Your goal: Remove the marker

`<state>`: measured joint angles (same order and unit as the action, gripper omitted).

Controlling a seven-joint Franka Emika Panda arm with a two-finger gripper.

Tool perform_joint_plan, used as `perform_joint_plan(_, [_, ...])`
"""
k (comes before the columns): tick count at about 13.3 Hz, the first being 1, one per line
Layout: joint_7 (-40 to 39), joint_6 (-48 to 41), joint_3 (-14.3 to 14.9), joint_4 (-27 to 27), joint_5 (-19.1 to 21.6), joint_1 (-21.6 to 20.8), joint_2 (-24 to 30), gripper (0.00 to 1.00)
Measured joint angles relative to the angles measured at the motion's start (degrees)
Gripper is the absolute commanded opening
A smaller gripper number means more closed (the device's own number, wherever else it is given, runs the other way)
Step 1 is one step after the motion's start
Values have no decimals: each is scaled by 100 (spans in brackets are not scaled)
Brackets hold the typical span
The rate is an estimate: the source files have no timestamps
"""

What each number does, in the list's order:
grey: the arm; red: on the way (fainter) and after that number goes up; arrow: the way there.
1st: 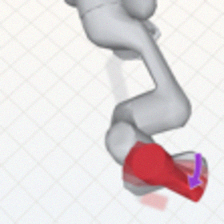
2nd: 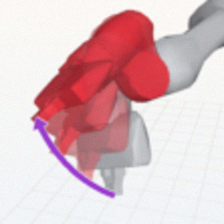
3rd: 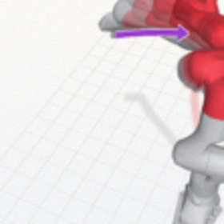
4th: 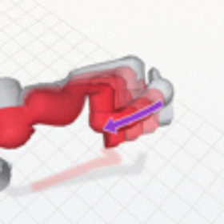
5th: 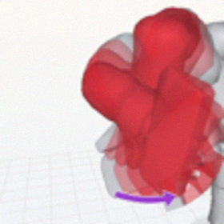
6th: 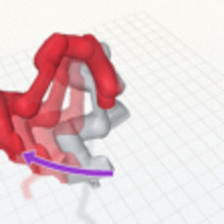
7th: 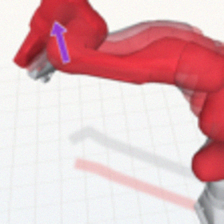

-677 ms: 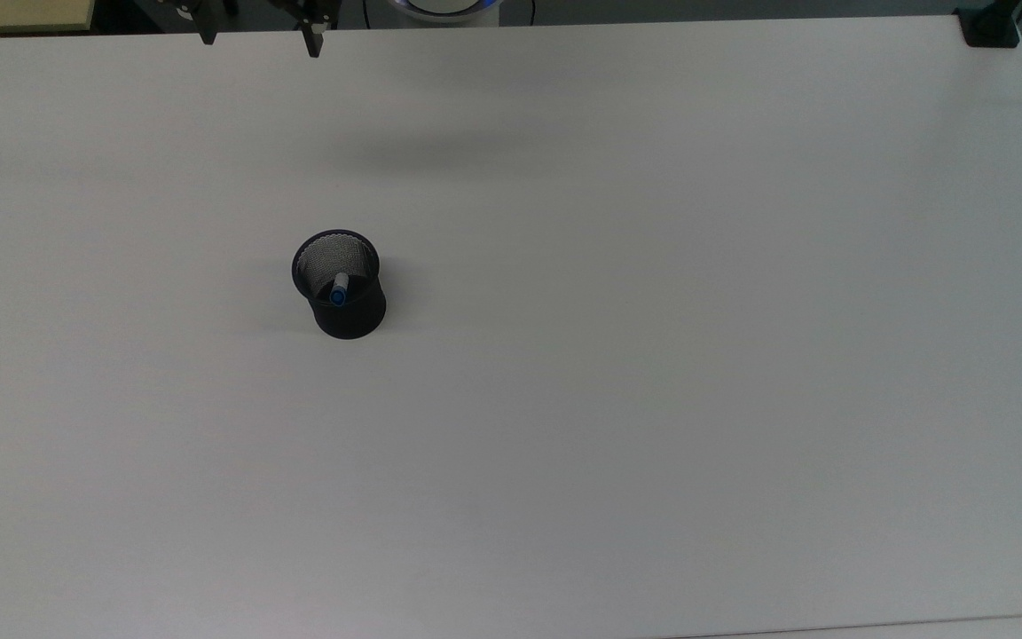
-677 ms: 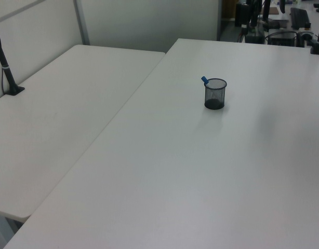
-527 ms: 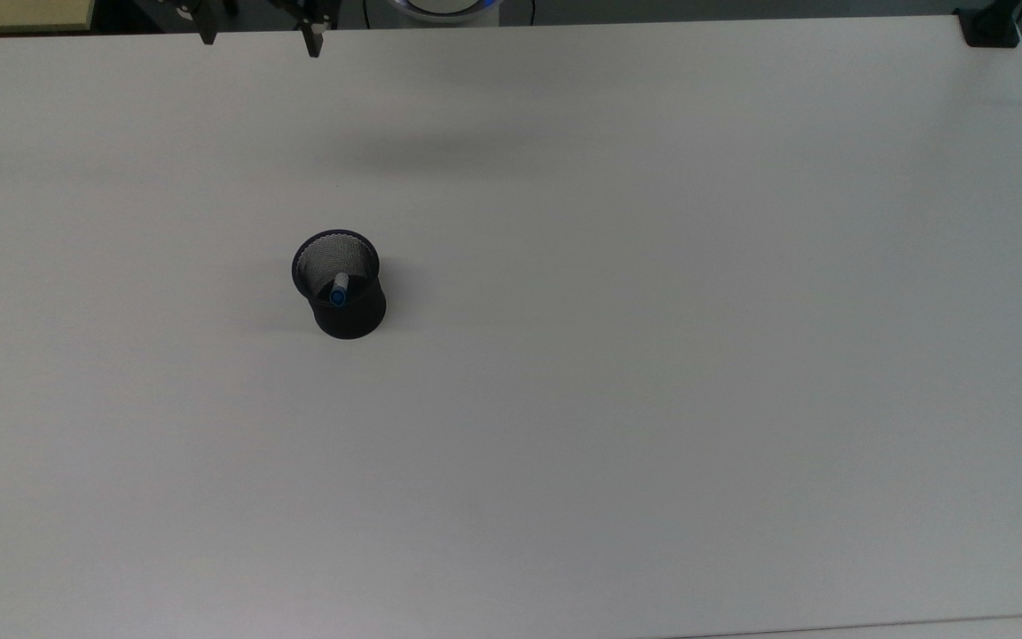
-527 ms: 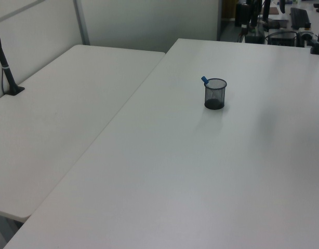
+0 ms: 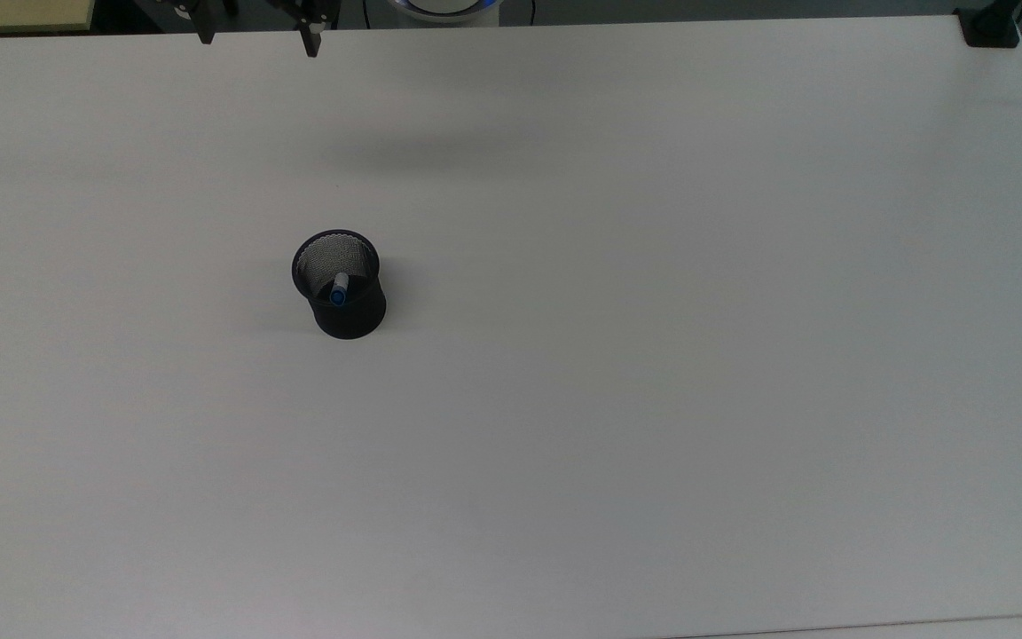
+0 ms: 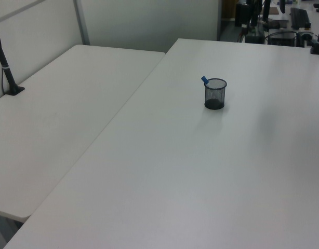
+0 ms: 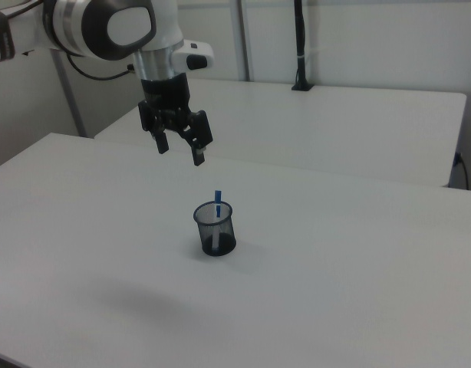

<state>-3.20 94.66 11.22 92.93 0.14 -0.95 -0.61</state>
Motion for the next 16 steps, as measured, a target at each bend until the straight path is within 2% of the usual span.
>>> perform_joint_plan(12, [-29, 0, 7, 0, 1, 50, -7, 100])
perform_joint_plan(14, [-96, 62, 8, -3, 139, 138, -11, 100])
perform_joint_plan(16, [-117, 197, 8, -11, 246, 208, -52, 93])
